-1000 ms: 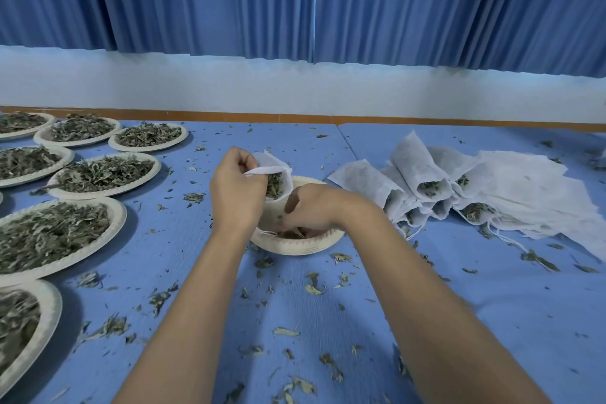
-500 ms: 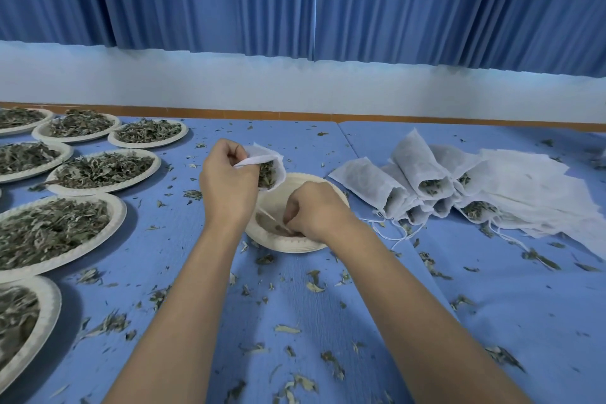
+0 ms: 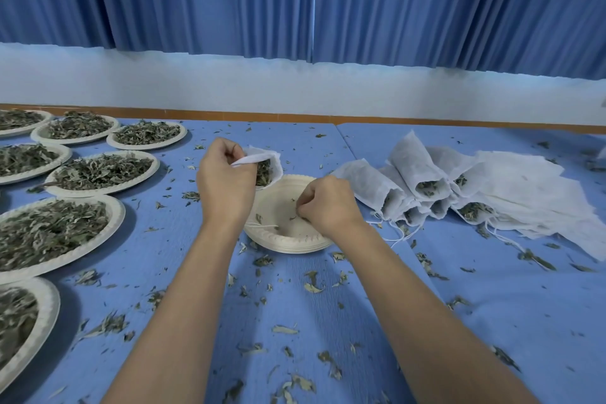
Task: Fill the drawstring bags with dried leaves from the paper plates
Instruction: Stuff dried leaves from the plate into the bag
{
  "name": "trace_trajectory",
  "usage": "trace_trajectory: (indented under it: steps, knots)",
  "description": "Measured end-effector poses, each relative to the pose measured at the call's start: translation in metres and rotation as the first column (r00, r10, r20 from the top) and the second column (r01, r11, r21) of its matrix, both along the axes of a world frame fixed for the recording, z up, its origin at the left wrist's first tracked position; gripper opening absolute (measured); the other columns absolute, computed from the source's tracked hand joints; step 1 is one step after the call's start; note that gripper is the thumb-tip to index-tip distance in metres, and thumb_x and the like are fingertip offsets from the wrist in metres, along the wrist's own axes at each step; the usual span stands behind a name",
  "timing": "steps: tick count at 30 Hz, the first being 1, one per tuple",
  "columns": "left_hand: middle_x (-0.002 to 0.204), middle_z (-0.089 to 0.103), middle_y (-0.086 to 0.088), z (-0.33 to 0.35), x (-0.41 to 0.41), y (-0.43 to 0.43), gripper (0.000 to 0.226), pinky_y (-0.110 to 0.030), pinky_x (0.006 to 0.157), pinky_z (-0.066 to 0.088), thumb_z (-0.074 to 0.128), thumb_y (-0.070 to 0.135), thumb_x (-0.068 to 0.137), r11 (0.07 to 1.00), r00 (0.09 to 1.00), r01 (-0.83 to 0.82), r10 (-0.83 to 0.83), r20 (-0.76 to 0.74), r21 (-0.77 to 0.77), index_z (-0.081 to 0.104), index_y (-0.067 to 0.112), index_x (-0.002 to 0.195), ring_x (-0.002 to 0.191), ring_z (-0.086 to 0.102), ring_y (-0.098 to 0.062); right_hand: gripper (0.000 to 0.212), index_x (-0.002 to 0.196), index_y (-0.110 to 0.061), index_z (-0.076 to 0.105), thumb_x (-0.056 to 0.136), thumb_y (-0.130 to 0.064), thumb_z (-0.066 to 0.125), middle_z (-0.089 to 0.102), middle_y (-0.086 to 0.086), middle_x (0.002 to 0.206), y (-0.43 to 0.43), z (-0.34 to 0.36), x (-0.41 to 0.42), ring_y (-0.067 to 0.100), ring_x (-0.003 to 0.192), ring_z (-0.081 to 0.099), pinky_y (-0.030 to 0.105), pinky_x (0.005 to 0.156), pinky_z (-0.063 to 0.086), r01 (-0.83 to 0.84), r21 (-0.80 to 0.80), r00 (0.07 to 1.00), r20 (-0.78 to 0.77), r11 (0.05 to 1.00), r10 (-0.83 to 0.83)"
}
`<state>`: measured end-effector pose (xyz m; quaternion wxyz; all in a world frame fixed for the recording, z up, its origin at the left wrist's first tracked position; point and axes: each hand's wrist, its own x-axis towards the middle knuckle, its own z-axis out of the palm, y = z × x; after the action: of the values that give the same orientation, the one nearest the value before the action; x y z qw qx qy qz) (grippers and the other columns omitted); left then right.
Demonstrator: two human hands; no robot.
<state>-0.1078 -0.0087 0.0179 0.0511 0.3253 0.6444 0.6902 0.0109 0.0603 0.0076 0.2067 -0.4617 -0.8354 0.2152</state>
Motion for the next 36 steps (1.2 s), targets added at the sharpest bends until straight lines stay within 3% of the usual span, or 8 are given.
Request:
trace_trajectory:
  steps: [4,9,16,22,26,31,33,36]
  knots:
    - [0.059,0.043,0.007,-0.004,0.000,0.001,0.030,-0.015,0.041,0.027,0.059,0.005,0.083,0.999,1.000,0.008,-0.008,0.005,-0.037,0.042,0.023,0.066,0.045,0.032,-0.007,0.024,0.096,-0.006,0.074,0.084,0.003,0.056,0.072,0.011,0.097,-0.003,-0.002,-0.007,0.027,0.093,0.064,0.036,0.079,0.054,0.021,0.012,0.998,-0.065,1.000,-0.020]
    - [0.061,0.046,0.006,-0.005,0.000,0.002,0.029,-0.020,0.046,0.030,0.059,0.007,0.083,0.999,0.999,0.005,-0.004,0.042,-0.037,0.042,0.023,0.066,0.047,0.034,-0.008,0.030,0.054,-0.009,0.040,0.080,0.002,0.051,0.031,0.007,0.055,-0.014,-0.011,-0.018,0.028,0.066,0.037,0.030,0.046,0.022,0.010,0.110,0.989,0.143,0.994,-0.026]
    - [0.062,0.044,0.003,-0.006,-0.002,0.003,0.031,-0.026,0.050,0.030,0.058,0.003,0.083,0.999,0.998,-0.004,0.007,0.068,-0.035,0.042,0.023,0.065,0.052,0.034,-0.014,0.026,0.082,-0.004,0.072,0.093,-0.022,0.057,0.067,0.015,0.081,-0.021,-0.014,-0.030,0.030,0.079,0.059,0.032,0.065,0.042,-0.178,-0.026,0.981,-0.080,0.984,0.176]
    - [0.061,0.044,0.001,-0.008,-0.005,0.005,0.032,-0.030,0.049,0.031,0.058,0.002,0.083,1.000,0.994,0.003,-0.001,0.113,-0.022,0.042,0.024,0.065,0.053,0.037,-0.018,0.020,0.083,-0.004,0.072,0.091,-0.012,0.055,0.066,0.013,0.082,-0.024,-0.010,-0.032,0.025,0.078,0.056,0.030,0.066,0.040,-0.286,0.069,0.956,0.089,0.956,0.280]
    - [0.063,0.046,0.002,-0.007,-0.002,0.005,0.031,-0.028,0.050,0.033,0.059,0.002,0.082,0.999,0.995,0.013,-0.010,0.102,-0.035,0.044,0.025,0.066,0.052,0.038,-0.014,0.016,0.074,-0.004,0.065,0.084,-0.001,0.053,0.049,0.010,0.072,-0.025,-0.009,-0.033,0.025,0.072,0.046,0.028,0.058,0.032,-0.244,0.151,0.959,0.187,0.958,0.215]
    - [0.066,0.047,0.007,-0.003,0.005,0.004,0.025,-0.025,0.054,0.038,0.063,0.010,0.084,0.992,0.989,0.102,-0.094,0.117,-0.068,0.047,0.027,0.074,0.057,0.045,-0.010,0.024,0.095,-0.005,0.073,0.082,0.001,0.054,0.067,0.011,0.098,-0.010,-0.008,-0.018,0.027,0.092,0.060,0.033,0.074,0.052,-0.069,0.151,0.988,0.146,0.986,0.047]
    - [0.071,0.047,0.005,-0.002,0.007,0.005,0.023,-0.027,0.058,0.041,0.064,0.011,0.084,0.982,0.973,0.177,-0.165,0.164,-0.066,0.047,0.026,0.079,0.062,0.049,-0.013,0.024,0.093,-0.007,0.076,0.081,0.000,0.057,0.072,0.008,0.093,-0.004,-0.009,-0.008,0.022,0.084,0.063,0.027,0.067,0.051,-0.013,0.104,0.999,0.033,0.994,0.009]
    - [0.080,0.049,0.000,0.001,0.011,0.005,0.018,-0.033,0.069,0.042,0.057,0.007,0.085,0.964,0.941,0.262,-0.244,0.234,-0.051,0.049,0.023,0.082,0.072,0.049,-0.018,0.012,0.079,-0.007,0.077,0.079,-0.003,0.065,0.072,0.006,0.072,0.001,0.000,0.007,0.009,0.058,0.055,0.015,0.050,0.043,0.044,-0.263,0.882,-0.443,0.964,-0.162]
